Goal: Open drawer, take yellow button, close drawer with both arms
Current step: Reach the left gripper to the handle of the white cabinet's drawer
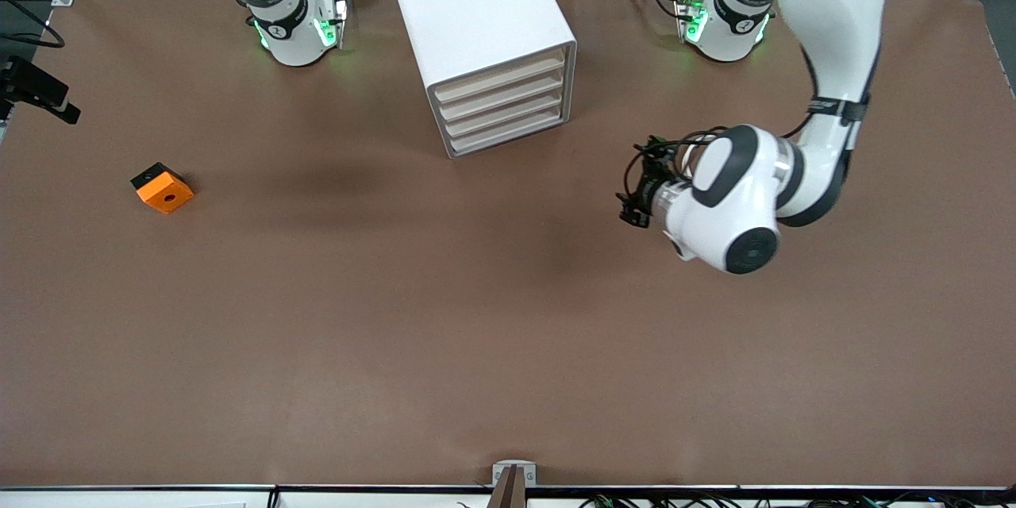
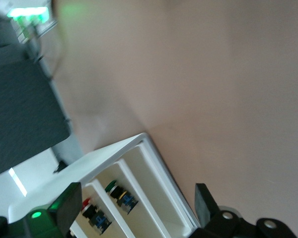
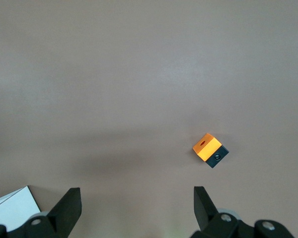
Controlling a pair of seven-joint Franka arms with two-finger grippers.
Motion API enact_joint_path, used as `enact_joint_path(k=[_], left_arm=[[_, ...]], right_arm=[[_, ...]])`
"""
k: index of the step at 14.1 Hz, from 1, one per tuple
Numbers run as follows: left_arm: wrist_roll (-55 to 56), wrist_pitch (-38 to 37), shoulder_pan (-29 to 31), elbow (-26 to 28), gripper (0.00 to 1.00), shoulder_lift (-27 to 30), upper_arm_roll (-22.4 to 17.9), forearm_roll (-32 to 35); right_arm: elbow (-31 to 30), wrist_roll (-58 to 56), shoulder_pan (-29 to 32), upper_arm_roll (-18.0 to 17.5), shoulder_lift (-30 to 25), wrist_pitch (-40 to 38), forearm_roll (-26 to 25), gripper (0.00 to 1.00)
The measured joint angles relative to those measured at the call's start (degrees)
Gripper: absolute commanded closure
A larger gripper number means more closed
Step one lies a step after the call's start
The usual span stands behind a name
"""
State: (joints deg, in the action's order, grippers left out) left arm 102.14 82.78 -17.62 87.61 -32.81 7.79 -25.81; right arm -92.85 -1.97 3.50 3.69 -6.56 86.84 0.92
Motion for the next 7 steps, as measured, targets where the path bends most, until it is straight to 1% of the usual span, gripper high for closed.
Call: enact_joint_path(k=[2,3,4,7], left_arm=[[7.43,-1.6,-3.71,-0.01,0.0,-1.78,0.07,-3.19],[11.0,-1.7,-5.51,-0.02,0.04,-2.52,0.08,-5.11],[14.17,-1.7,-6.8,-0.03,0.16,-3.1,0.08,-7.25],[19.77,-2.09,-8.55,-0.06,0.17,-4.18,0.08,-13.74]], right_arm=[[0.0,-0.02,-0.01,-0.01,0.0,0.0,0.0,0.0],[0.0,-0.02,-0.01,-0.01,0.0,0.0,0.0,0.0],[0.0,-0.02,-0.01,-0.01,0.0,0.0,0.0,0.0],[0.0,-0.02,-0.01,-0.01,0.0,0.0,-0.01,0.0]])
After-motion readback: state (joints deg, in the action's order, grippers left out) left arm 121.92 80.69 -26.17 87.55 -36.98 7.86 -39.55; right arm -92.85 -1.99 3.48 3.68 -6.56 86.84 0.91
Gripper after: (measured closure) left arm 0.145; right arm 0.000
